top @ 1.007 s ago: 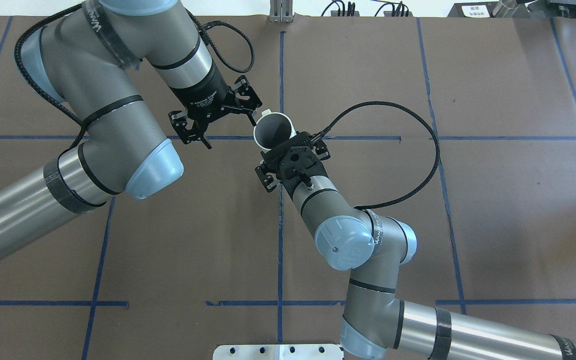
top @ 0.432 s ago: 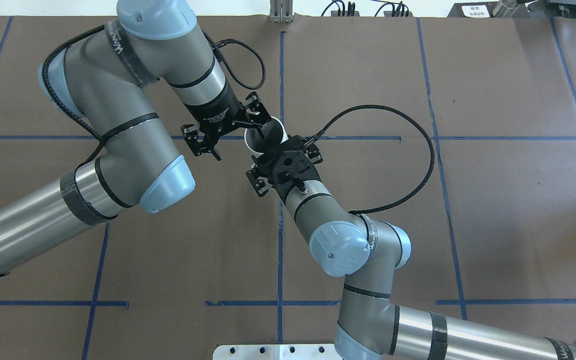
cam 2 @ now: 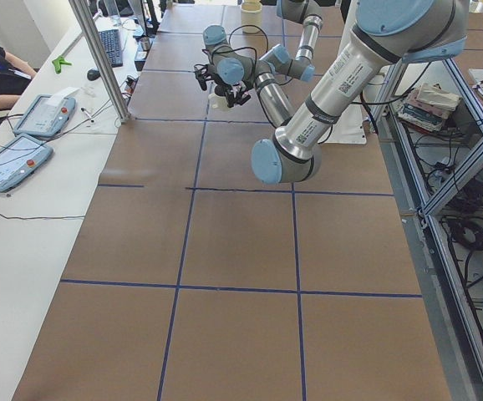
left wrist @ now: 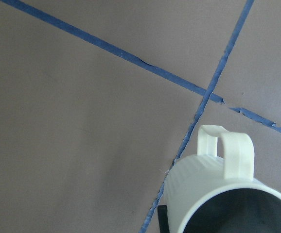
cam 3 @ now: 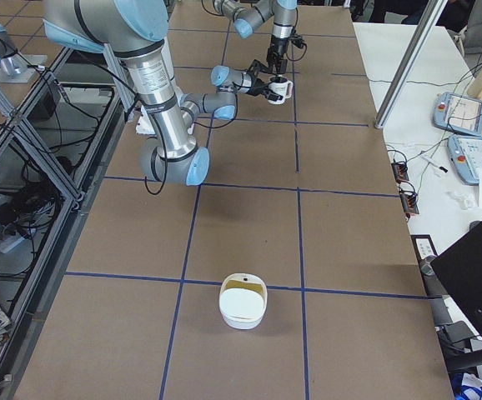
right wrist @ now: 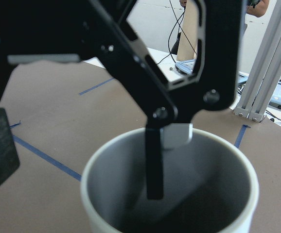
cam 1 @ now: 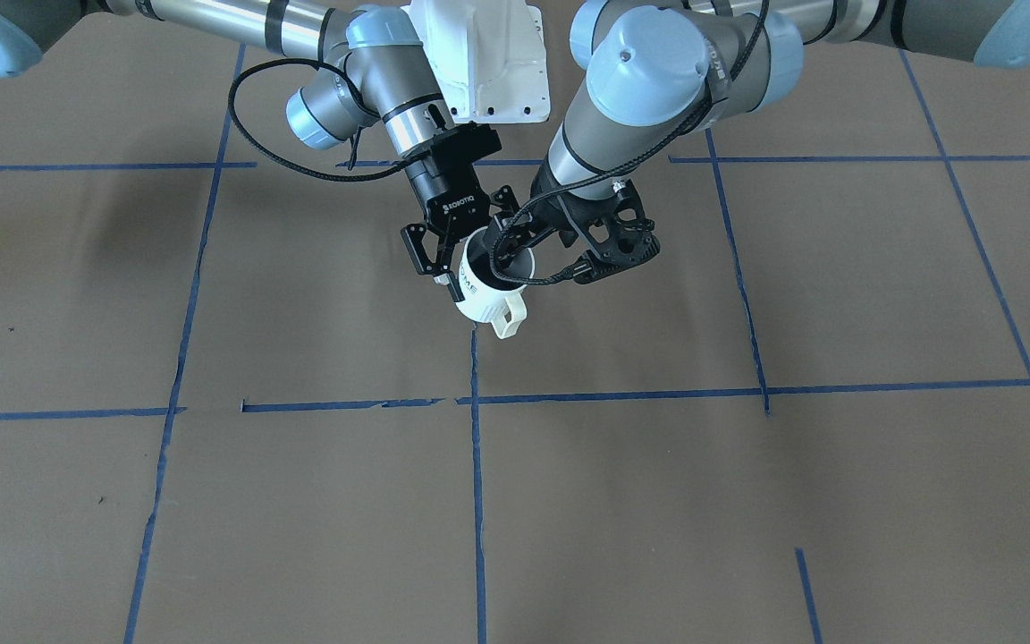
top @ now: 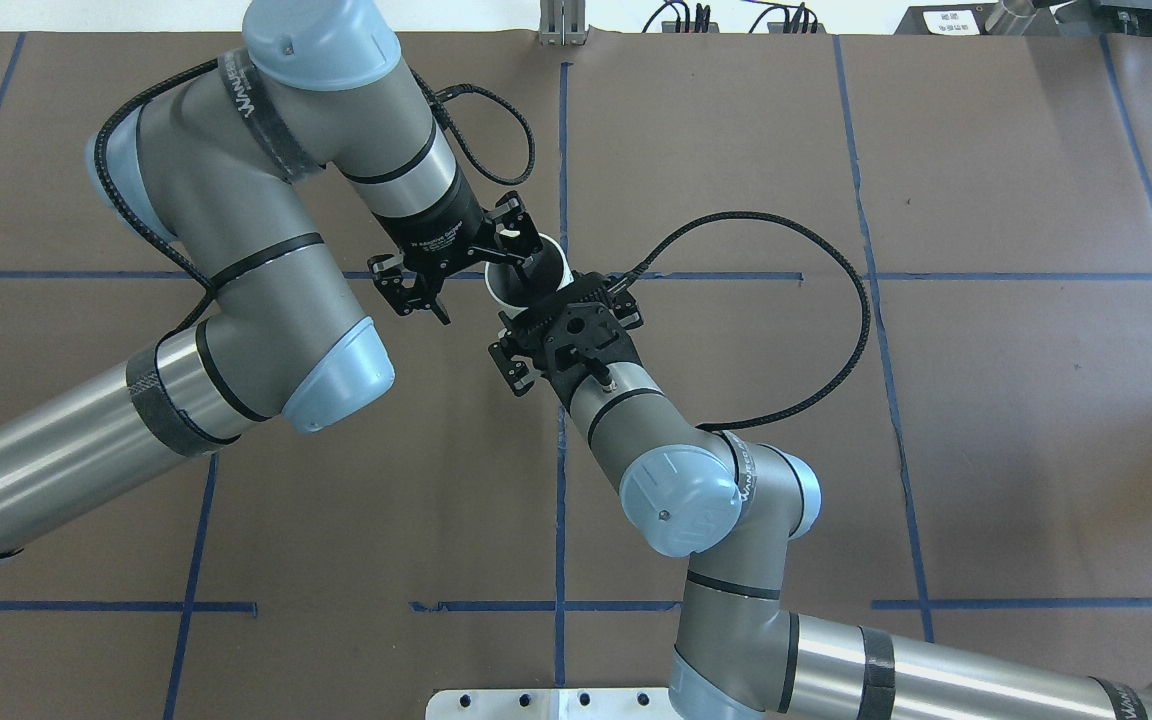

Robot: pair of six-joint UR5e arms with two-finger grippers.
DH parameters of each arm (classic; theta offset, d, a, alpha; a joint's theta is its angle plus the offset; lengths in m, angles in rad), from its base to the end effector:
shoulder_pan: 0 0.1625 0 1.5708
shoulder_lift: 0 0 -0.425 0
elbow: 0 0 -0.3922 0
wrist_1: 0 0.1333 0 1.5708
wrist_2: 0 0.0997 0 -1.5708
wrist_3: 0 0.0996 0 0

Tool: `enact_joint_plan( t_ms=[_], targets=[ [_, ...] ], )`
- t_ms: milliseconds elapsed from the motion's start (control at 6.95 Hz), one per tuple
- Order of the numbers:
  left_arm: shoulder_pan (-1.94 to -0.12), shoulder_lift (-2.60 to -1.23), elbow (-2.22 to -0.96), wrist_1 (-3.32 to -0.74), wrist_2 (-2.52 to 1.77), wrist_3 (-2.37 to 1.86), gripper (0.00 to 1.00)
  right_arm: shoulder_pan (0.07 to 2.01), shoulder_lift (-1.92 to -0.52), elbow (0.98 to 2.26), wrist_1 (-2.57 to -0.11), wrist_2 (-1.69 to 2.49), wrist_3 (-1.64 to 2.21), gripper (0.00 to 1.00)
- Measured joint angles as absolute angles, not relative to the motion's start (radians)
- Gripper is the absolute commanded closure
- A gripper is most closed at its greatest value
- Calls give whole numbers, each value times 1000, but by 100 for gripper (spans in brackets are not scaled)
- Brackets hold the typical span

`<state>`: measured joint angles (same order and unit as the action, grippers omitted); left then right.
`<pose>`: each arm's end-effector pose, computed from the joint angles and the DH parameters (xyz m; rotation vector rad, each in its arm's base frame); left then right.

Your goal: Left arm hands cup to right arm to dump lemon

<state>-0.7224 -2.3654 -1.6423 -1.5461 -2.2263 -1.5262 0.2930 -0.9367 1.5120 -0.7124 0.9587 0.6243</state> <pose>0.4641 -0.5058 0.1397 -0.2684 0.9838 -0.3429 -0.5914 -0.3774 0.2039 1.2018 -0.8279 -0.0947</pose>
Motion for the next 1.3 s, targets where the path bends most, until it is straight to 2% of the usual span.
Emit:
enact_joint_plan(
  t_ms=[432,576,720,863,1151,1295],
  targets=[
    [-721,-2368,-1641,-1547,-2226,-1526,12,285,-936,1512,-712,959,620,46],
    [-721,-2369,-1641,-1547,-2226,-1526,17,282,-936,1512,-712,958,619,46],
    [-721,-2371,-1641,-1547,-2226,-1526,34,278,-937,1513,-712,958,618,46],
    [-721,-2371,-1640,-1547,-2226,-1529,60,276,-937,1513,-712,957,618,46],
    [-721,-2371,-1638,-1548,-2226,-1533,79,275,-936,1513,-712,957,618,46],
    [-720,-2371,-1637,-1548,-2226,-1532,79,275,-936,1513,-712,958,618,46]
  ],
)
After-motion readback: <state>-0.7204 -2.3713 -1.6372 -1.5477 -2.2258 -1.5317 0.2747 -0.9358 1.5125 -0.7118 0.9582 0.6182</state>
